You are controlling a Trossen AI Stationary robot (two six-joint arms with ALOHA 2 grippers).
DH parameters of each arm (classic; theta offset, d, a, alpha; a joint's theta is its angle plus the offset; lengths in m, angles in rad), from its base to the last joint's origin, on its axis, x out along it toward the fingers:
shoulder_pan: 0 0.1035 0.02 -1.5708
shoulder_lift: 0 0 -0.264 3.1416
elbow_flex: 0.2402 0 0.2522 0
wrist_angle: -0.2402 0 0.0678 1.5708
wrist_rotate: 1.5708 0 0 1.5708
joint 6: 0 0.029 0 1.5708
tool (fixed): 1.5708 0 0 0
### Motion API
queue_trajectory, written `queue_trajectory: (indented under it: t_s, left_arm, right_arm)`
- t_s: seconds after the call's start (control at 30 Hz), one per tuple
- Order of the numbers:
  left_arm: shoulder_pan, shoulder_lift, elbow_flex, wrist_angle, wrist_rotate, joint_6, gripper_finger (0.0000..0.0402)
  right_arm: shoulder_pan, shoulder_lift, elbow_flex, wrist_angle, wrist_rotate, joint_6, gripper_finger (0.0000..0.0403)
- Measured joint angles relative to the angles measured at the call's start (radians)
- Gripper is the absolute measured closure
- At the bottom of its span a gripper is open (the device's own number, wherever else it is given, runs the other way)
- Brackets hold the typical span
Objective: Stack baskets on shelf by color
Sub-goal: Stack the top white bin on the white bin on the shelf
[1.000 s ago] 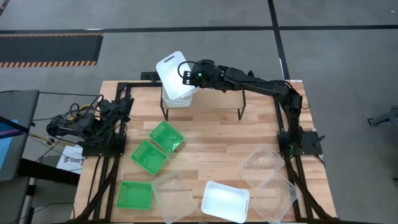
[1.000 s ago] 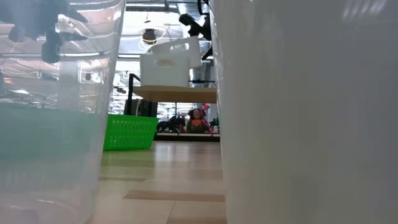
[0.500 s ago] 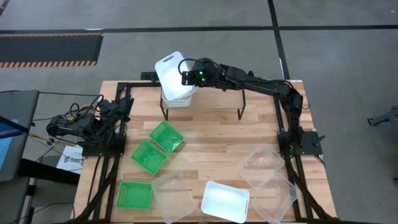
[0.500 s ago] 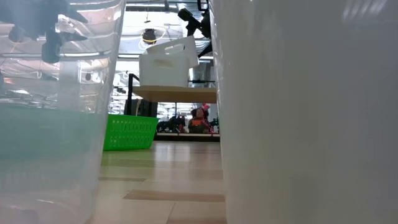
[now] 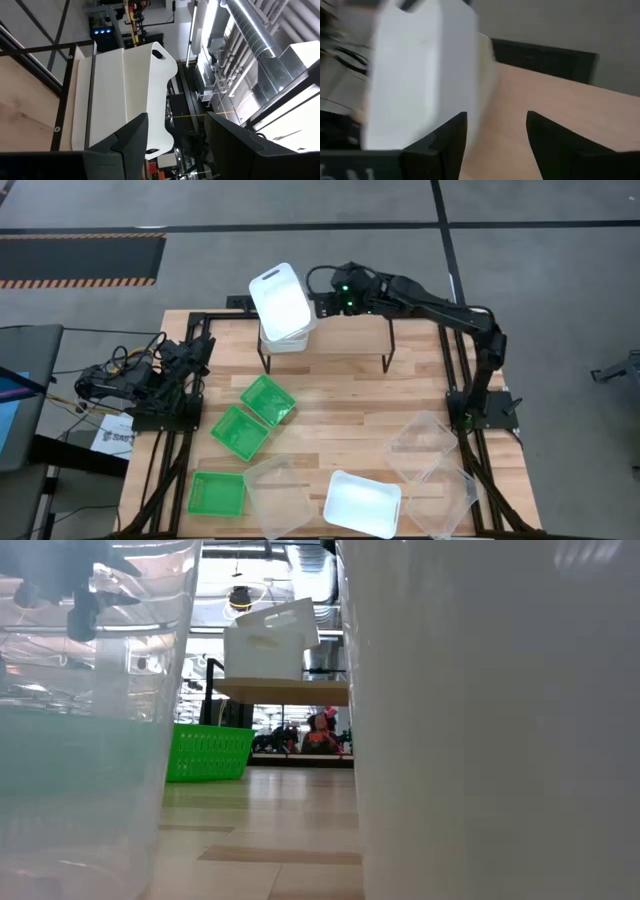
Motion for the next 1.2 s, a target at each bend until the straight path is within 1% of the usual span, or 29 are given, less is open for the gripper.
queue_trajectory:
  t_s: [0.13,0.23,0.4,0.5,0.6,0.77,0.9,0.97,1.07,1.13,1.2]
  left_arm:
    - [0.000,0.000,0.000,0.000,0.000,0.000,0.0216]
    - [0.000,0.000,0.000,0.000,-0.002,0.000,0.0216]
    - [0.000,0.000,0.000,0.000,-0.002,0.000,0.0216]
    - [0.000,0.000,0.000,0.000,-0.001,0.000,0.0216]
    - [0.000,0.000,0.000,0.002,-0.002,0.000,0.0216]
    - [0.000,0.000,0.000,0.002,-0.002,0.000,0.0216]
    - [0.000,0.000,0.000,-0.001,-0.002,0.008,0.0216]
    - [0.000,0.000,0.000,-0.001,-0.003,0.008,0.0216]
    - [0.000,0.000,0.000,0.000,-0.001,0.003,0.0216]
    - [0.000,0.000,0.000,0.000,0.000,0.009,0.0216]
    - [0.000,0.000,0.000,0.000,0.006,0.009,0.0216]
  right_arm:
    - [0.015,-0.002,-0.001,-0.165,0.048,-0.031,0.0187]
    - [0.027,0.032,-0.002,-0.207,0.052,-0.045,0.0200]
    - [0.048,0.100,-0.003,-0.139,0.029,-0.063,0.0223]
    - [0.064,0.129,-0.004,-0.069,-0.022,-0.072,0.0234]
    - [0.078,0.138,-0.003,0.003,-0.050,-0.074,0.0242]
    - [0.075,0.138,-0.003,-0.005,-0.055,-0.093,0.0256]
    - [0.066,0.137,-0.002,0.003,-0.127,-0.171,0.0266]
    - [0.065,0.136,-0.002,-0.029,-0.155,-0.167,0.0272]
    - [0.064,0.112,-0.003,-0.105,-0.148,-0.160,0.0279]
    - [0.064,0.090,-0.002,-0.137,-0.122,-0.150,0.0284]
    - [0.064,0.078,-0.002,-0.127,-0.081,-0.148,0.0286]
